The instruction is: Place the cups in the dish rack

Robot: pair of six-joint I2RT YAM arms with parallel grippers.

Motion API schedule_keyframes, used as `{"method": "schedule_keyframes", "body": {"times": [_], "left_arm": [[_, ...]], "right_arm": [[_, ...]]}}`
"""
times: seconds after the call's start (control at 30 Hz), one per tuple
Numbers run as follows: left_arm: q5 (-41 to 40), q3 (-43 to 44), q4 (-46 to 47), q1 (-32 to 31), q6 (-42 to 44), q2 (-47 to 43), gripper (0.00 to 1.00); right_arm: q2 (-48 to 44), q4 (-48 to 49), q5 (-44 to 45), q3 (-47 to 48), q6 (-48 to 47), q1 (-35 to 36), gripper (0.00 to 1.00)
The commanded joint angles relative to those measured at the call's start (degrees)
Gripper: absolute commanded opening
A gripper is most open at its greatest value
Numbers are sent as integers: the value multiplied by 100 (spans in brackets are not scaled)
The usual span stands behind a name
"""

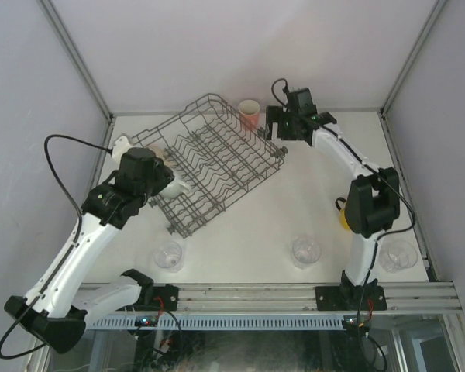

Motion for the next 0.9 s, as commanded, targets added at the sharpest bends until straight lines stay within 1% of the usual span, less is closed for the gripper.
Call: {"method": "schedule_keyframes", "body": {"times": [0.0, 0.03, 0.1, 0.17, 0.27, 0.3, 0.33, 0.43, 0.63, 0.7, 0.87], "left_arm": [[77, 203, 250, -26, 951, -190, 52], [103, 298, 214, -28, 1070, -153, 52], [213, 441, 221, -31, 1362, -45, 52], [288, 548, 216, -29, 1529, 137, 52], [455, 715, 166, -16, 1615, 399, 52], [506, 757, 192, 0, 1780, 461, 52], [552, 796, 201, 26, 1844, 544, 52], [738, 924, 283, 149, 1972, 709, 52], [1000, 922, 494, 404, 2065, 822, 52], [1086, 913, 522, 499, 2064, 829, 52], [1104, 911, 495, 625, 2064, 844, 52]], "right_arm": [[1013, -700, 126, 1993, 1624, -255, 89], [1400, -1092, 129, 2615, 1871, -260, 89], [2061, -1507, 84, 3697, 2168, -237, 90], [2503, -1529, -27, 4255, 2423, -239, 90], [2699, -1104, -174, 4323, 2851, -289, 90], [2789, -1015, -184, 4377, 2987, -307, 95], [2869, -1010, -164, 4466, 3071, -321, 97], [3086, -770, -308, 4529, 3303, -359, 97], [3391, -187, -363, 4641, 3682, -381, 94], [3586, -108, -364, 4839, 3805, -405, 93], [4040, -35, -322, 5357, 3983, -428, 87]]}}
